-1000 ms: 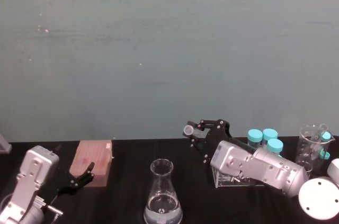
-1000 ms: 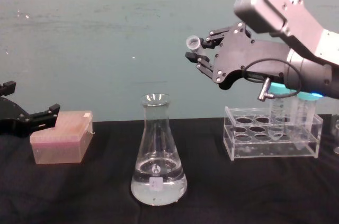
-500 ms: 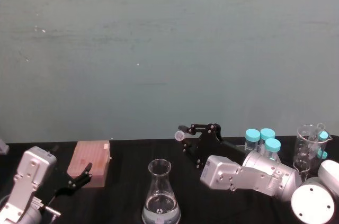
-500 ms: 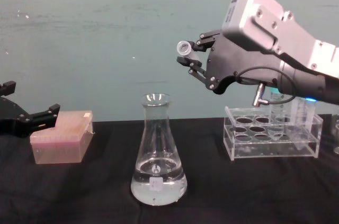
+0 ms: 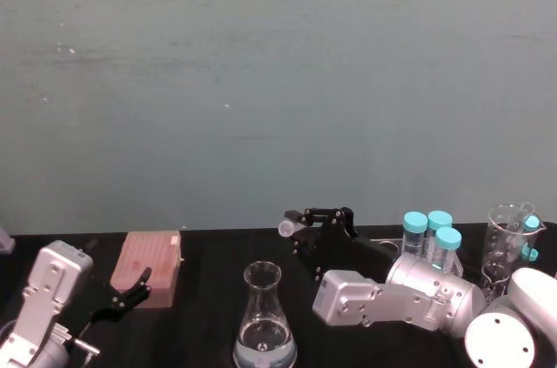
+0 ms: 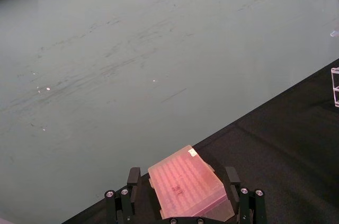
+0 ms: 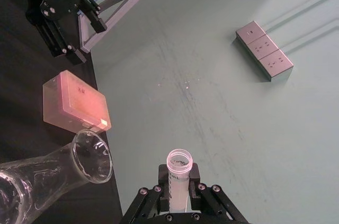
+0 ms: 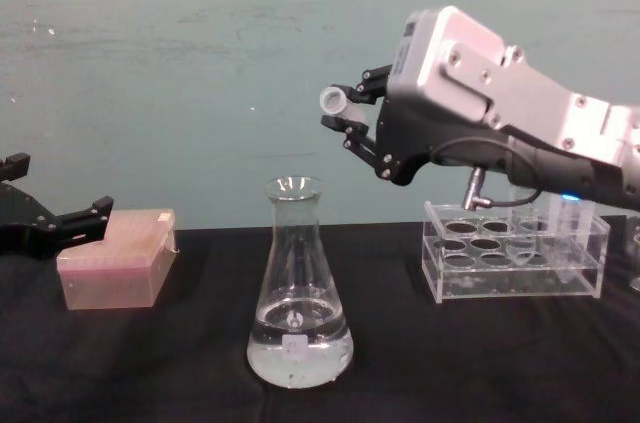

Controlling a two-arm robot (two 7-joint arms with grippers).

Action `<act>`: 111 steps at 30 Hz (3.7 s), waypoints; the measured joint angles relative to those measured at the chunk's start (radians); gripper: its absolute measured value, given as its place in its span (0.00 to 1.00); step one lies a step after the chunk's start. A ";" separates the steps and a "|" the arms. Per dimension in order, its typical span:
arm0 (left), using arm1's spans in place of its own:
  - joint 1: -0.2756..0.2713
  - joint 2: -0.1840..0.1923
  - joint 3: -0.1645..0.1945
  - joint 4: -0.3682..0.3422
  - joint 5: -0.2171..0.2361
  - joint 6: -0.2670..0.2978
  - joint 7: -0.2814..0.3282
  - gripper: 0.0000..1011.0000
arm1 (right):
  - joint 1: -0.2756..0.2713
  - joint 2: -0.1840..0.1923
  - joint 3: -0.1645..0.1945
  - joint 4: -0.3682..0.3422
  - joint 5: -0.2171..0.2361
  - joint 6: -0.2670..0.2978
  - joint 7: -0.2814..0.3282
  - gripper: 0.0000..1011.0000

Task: Pour the liquid from the test tube into the beaker using one hand.

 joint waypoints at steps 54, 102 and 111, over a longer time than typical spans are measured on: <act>0.000 0.000 0.000 0.000 0.000 0.000 0.000 0.99 | 0.057 0.014 -0.134 0.093 -0.305 -0.050 -0.276 0.21; 0.000 0.000 0.000 0.000 0.000 0.000 0.000 0.99 | 0.126 0.038 -0.258 0.149 -0.483 -0.007 -0.467 0.21; 0.000 0.000 0.000 0.000 0.000 0.000 0.000 0.99 | 0.140 0.038 -0.272 0.161 -0.503 0.001 -0.491 0.21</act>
